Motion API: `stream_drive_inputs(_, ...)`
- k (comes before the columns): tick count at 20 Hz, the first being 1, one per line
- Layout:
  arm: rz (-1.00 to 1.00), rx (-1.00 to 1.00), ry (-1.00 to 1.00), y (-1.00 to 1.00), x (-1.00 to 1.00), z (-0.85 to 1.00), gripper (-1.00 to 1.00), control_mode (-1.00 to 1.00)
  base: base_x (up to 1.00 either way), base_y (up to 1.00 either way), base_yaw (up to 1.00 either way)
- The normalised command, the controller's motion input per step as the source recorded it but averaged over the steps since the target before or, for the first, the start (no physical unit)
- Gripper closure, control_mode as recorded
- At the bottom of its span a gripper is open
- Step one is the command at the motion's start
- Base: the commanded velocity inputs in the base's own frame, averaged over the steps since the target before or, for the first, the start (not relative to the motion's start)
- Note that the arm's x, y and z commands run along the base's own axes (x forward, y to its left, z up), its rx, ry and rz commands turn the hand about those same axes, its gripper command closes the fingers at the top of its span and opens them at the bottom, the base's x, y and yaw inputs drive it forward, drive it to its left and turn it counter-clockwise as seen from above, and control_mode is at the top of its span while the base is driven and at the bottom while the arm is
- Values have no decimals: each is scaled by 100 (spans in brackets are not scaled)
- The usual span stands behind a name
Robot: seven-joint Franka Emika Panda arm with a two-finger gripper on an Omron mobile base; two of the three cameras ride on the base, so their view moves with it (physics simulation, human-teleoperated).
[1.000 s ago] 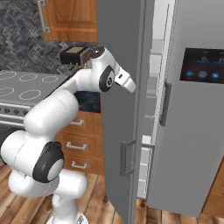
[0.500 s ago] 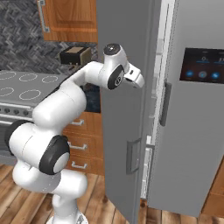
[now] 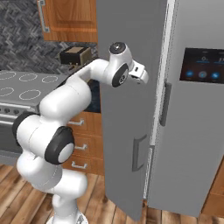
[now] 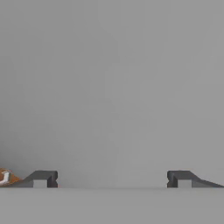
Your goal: Take the bottled waters from the counter and place them in the freezer to freeze. Close the freezer door after placing the bottles.
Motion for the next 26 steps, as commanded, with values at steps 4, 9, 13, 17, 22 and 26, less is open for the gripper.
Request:
stream_drive_inputs(4, 1, -5, -11, -2, 17, -1, -100, -100, 0, 0, 0)
stream_drive_inputs(9, 0, -4, -17, -8, 16, -5, -100, -100, 0, 0, 0)
stream_drive_inputs(13, 1, -2, -7, -7, 22, 0, -100, -100, 0, 0, 0)
stream_drive_inputs(17, 0, 0, 0, -9, 36, 0, -100, -100, 0, 0, 0)
stream_drive_inputs(22, 0, 0, 0, -11, 39, 0, -100, -100, 0, 0, 0)
stream_drive_inputs(26, 0, 0, 0, -10, 38, 0, -100, -100, 0, 0, 0)
